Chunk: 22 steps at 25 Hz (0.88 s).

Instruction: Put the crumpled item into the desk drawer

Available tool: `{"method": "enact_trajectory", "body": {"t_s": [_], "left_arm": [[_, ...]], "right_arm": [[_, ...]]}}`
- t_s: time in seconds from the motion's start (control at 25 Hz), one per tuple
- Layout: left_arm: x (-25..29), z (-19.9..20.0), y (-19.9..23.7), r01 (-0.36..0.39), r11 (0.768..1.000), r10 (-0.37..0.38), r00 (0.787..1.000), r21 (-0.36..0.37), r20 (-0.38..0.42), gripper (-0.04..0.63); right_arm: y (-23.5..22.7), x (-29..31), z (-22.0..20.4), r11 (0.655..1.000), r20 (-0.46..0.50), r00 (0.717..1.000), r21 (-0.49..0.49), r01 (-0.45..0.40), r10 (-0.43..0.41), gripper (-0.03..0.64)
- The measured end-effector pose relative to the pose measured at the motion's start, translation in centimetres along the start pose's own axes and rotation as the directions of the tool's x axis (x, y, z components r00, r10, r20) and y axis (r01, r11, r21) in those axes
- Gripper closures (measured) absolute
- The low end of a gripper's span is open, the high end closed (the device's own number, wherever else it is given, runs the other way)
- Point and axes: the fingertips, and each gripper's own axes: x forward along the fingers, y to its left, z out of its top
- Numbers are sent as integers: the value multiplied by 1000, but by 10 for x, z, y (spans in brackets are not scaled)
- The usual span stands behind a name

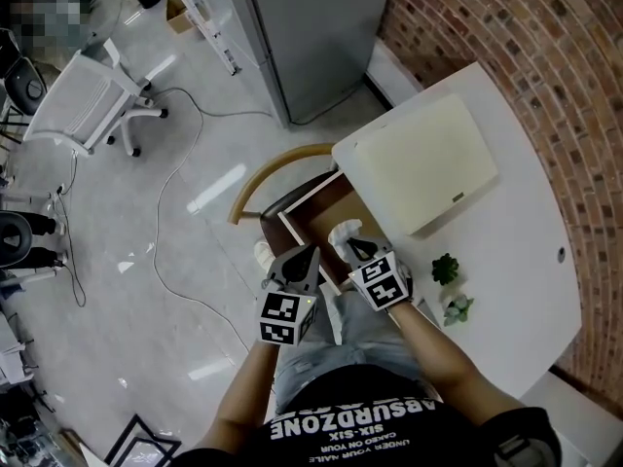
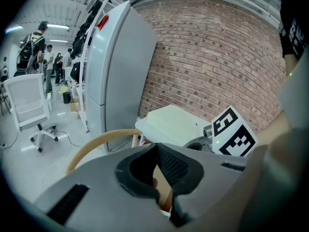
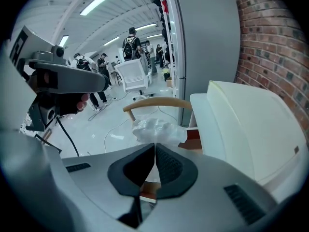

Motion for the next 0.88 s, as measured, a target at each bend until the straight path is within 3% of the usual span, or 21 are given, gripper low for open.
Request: {"method": "enact_trajectory", "body": {"t_s": [0.88], "left_arm": [[12, -23, 10, 2, 1000, -2, 999, -4, -48, 591]], "right_arm": [[-5, 24, -17, 1000, -44, 999, -6, 18, -18, 611]]}}
